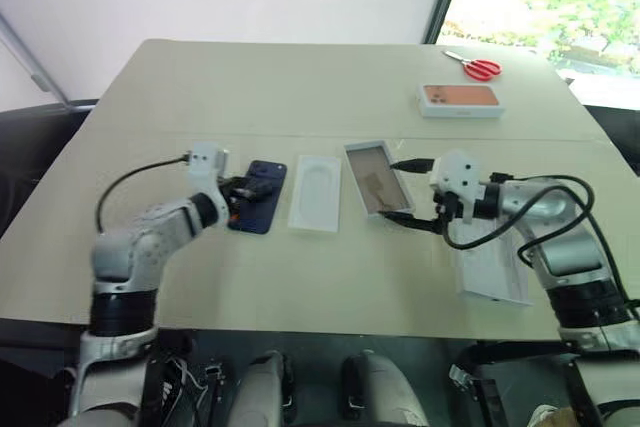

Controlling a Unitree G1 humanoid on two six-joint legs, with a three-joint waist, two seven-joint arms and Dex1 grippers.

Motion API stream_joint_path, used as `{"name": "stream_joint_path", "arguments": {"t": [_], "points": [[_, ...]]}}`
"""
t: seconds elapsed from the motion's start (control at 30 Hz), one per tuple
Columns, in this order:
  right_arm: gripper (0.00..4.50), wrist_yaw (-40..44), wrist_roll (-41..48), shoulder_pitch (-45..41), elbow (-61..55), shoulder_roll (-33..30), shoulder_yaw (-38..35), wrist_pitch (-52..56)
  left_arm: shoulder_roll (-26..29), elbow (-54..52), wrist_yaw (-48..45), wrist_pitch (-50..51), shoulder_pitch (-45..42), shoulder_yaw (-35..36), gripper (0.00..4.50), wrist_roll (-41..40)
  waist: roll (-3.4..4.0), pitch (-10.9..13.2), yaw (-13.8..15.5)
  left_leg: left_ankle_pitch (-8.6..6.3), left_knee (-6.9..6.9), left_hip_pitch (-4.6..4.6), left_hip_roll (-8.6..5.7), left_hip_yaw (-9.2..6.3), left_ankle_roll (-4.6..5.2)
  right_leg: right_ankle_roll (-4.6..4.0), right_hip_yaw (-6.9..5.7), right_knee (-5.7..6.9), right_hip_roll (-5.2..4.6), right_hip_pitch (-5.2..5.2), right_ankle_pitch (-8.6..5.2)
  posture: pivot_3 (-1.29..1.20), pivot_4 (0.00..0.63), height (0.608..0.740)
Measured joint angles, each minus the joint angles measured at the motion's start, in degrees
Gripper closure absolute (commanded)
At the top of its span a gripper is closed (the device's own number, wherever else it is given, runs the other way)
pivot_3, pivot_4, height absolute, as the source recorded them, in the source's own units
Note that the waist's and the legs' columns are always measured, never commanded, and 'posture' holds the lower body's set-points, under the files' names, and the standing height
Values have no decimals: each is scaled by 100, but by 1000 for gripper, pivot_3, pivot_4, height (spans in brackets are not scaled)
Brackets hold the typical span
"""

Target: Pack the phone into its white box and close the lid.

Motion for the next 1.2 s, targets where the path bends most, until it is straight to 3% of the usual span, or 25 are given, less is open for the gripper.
{"name": "stream_joint_path", "arguments": {"t": [0.13,0.53,1.0,1.07,1.17,1.2], "points": [[30,-120,-3,21,-7,21,6,26,-376,286,34,393,-307,55,0,-239,-1,1,0,7,4,-2,0,0,-12,0,0,0,1,0,0,0,150,740],[30,-387,-17,108,-51,28,-11,101,-821,837,335,1104,-772,129,0,-251,-1,1,-3,12,5,-1,3,-1,-21,0,1,0,6,0,0,0,150,740],[30,-513,-71,118,-49,53,-13,54,-1472,1525,992,1147,-1167,1088,0,-362,-2,0,-1,14,8,0,3,-1,-24,0,1,1,7,2,0,0,150,740],[0,-518,-71,117,-49,53,-13,54,-1527,1556,1029,1153,-1167,1210,535,-411,-2,0,-4,14,8,0,4,-1,-24,0,1,1,7,2,0,0,150,740],[0,-529,-72,116,-50,53,-12,54,-1592,1638,1109,1294,-1143,1471,1746,-538,-4,1,-3,14,8,0,5,-1,-25,0,1,2,8,2,0,0,150,740],[0,-531,-72,117,-50,53,-12,55,-1589,1637,1113,1346,-1143,1480,1746,-556,-4,1,-2,14,8,0,4,-1,-25,0,1,1,8,2,0,0,150,740]]}}
